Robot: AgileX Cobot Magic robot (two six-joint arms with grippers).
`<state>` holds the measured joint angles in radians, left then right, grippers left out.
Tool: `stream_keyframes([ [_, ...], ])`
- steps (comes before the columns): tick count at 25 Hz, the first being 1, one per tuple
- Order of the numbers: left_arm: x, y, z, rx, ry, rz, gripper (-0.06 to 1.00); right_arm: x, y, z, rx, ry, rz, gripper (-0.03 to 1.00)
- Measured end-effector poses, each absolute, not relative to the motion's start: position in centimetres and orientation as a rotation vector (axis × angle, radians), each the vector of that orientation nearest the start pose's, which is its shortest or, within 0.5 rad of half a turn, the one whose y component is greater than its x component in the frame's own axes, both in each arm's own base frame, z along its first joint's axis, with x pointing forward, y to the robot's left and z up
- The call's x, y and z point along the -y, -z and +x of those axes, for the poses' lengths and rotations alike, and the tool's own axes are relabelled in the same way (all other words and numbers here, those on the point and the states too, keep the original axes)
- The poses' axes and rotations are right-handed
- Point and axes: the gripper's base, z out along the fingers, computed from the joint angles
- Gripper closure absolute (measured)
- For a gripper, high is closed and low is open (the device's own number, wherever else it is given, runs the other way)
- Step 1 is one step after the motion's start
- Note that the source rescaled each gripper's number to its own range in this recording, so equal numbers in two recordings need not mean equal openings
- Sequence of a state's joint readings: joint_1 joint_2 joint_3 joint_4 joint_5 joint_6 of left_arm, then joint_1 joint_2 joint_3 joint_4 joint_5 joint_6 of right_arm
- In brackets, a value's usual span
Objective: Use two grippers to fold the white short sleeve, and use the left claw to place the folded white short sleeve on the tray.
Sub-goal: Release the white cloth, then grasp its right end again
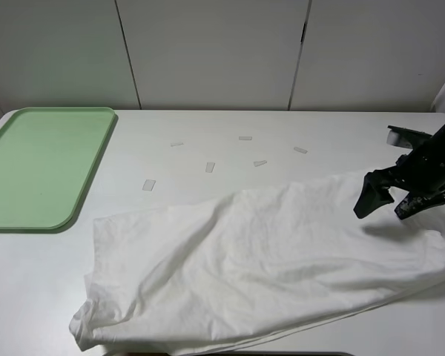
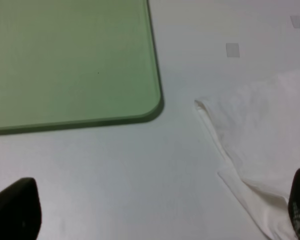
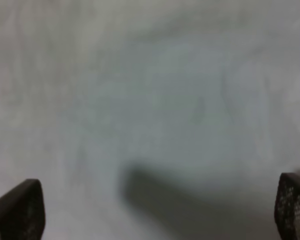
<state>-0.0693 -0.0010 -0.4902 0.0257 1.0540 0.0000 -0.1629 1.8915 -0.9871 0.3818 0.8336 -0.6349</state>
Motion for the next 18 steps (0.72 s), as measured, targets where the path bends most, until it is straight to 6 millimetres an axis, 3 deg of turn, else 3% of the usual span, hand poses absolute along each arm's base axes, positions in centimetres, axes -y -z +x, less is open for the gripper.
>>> stream_keyframes([
  [7,-0.2,-27.5,-0.3,-2.045,0.013,0.070,-0.05,1.9,-11.4,29.9,-3.042,-0.511,-0.305,-0.03],
  [18,-0.2,-27.5,-0.3,-2.045,0.013,0.070,-0.05,2.1,-10.6,29.2,-3.029,-0.452,-0.277,-0.03],
])
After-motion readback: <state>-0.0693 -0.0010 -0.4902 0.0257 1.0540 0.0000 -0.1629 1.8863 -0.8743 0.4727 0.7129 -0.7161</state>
